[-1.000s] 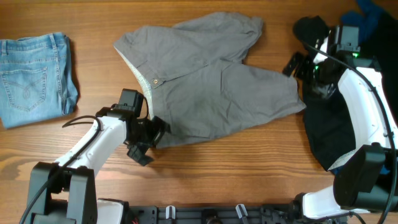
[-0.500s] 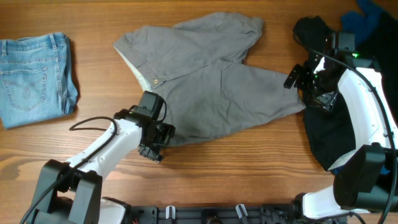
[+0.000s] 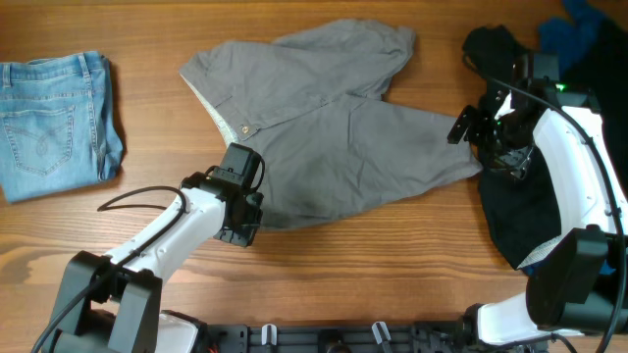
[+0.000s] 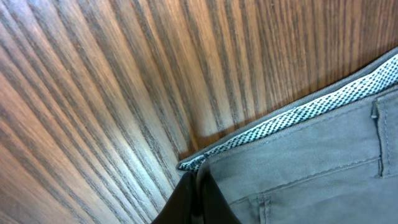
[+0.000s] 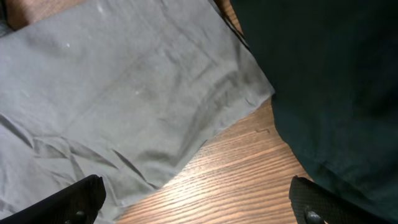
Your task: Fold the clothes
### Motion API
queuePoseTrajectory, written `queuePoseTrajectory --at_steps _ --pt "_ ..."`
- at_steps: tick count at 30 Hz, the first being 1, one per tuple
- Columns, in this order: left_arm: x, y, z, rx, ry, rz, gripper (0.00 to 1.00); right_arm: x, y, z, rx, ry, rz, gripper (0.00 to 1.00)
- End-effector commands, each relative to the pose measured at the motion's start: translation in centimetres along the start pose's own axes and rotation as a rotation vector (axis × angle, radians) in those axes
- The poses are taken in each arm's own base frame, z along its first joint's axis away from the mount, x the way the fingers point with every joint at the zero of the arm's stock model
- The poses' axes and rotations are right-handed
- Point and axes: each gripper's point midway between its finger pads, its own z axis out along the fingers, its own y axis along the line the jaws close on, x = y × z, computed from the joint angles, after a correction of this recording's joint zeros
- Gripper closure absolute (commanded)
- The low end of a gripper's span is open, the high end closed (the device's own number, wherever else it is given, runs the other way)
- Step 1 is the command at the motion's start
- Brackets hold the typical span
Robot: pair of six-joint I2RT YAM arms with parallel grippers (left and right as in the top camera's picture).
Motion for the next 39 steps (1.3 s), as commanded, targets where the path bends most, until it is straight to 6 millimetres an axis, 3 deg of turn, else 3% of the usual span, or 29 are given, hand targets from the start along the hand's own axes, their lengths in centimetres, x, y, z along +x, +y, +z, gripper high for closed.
queuePoseTrajectory --at_steps 1,4,7,10,13,16,20,28,31,32,39 --pt "-1.6 1.0 -0.2 -0.038 -0.075 0.000 0.96 0.6 -1.2 0.1 0.067 0.021 0.030 0.00" --pt "-4.3 1.5 -0.8 -0.055 -0.122 0.047 0.96 1.9 -2.5 0.6 0.128 0.061 0.078 0.00" --pt "-7.8 2.0 -1.8 -0.041 -0.132 0.007 0.96 4.2 -3.2 2.3 0.136 0.140 0.110 0.00" --pt "-10.3 2.7 -2.6 -0.024 -0.131 -0.028 0.96 7.7 -1.8 4.5 0.012 0.277 0.141 0.02" --pt "-10.8 2.9 -2.7 -0.017 -0.109 -0.012 0.96 10.8 -1.0 6.3 -0.056 0.368 0.140 0.04" --pt "-10.8 2.9 -2.7 -0.017 -0.110 -0.003 0.96 13.3 -1.3 7.8 -0.039 0.422 0.161 0.04" --pt "-10.8 2.9 -2.7 -0.017 -0.111 -0.003 0.96 15.3 -1.8 8.3 -0.030 0.485 0.189 0.04" --pt "-10.8 2.9 -2.7 -0.017 -0.110 -0.003 0.96 14.9 -0.9 8.4 -0.077 0.478 0.220 0.20" --pt "-10.8 2.9 -2.7 -0.017 -0.110 -0.002 0.96 14.3 -1.4 8.7 -0.040 0.444 0.240 0.41" --pt "-10.8 2.9 -2.7 -0.017 -0.110 -0.002 0.96 14.3 -1.7 8.8 -0.024 0.436 0.245 0.44" --pt "-10.8 2.9 -2.7 -0.018 -0.110 -0.002 0.96 15.7 -2.7 10.7 -0.014 0.436 0.280 0.47"
